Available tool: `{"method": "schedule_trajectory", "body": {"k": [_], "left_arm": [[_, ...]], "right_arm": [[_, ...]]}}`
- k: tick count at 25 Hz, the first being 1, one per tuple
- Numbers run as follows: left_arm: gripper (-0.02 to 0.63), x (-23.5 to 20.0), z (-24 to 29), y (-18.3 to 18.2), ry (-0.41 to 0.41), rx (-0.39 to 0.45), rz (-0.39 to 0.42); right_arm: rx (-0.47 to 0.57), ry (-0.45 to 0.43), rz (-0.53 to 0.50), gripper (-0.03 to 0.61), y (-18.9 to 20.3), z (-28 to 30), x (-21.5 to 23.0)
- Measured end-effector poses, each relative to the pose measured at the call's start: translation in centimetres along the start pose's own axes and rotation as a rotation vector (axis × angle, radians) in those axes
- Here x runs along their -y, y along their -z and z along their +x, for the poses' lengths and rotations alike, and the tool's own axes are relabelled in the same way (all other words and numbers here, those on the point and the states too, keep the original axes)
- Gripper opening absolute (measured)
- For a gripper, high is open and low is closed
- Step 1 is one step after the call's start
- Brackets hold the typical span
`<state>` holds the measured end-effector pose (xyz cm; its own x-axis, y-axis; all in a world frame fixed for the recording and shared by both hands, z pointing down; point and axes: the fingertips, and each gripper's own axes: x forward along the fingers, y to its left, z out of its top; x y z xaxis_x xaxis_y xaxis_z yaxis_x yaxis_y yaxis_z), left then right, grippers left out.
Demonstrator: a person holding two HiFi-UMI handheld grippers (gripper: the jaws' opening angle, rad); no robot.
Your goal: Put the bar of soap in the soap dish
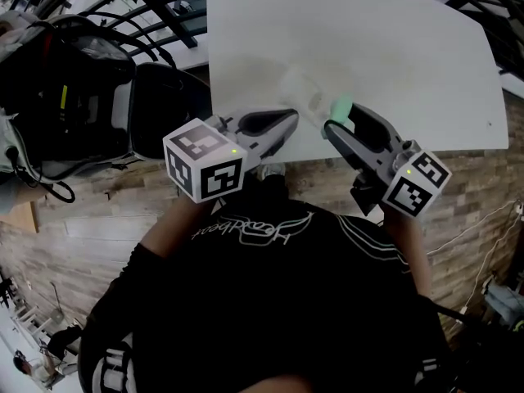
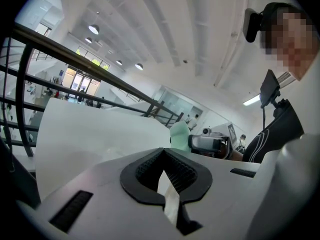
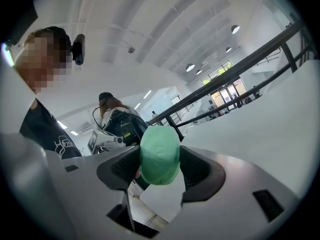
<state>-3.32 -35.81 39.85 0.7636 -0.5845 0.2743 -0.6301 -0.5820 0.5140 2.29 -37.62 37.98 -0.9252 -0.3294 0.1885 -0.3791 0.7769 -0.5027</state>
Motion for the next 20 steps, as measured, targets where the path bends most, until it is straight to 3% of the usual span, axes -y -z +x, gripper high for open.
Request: {"method": "schedule_trajectory", "body": {"k": [6,13,20], "left_arm": [[0.008,-2.2,0.4,-1.1,-0.007,-0.013,-0.013],[0.008,-4.4,1.1,-1.7,-0.029,-0.043,-0.04],[0.008,-6.6,1.5,-2.0,-0.033,-0.062,-0.059]], "right_arm": [[-0.055,0.026,-0.081,0.225,-1.0,2.5,1.6],[-0.153,0.103,-0.304,0.225,-1.3,4.5,3.6],[-0.228,0.117,-0.354,0.225,0.5,6.8,6.3]]}}
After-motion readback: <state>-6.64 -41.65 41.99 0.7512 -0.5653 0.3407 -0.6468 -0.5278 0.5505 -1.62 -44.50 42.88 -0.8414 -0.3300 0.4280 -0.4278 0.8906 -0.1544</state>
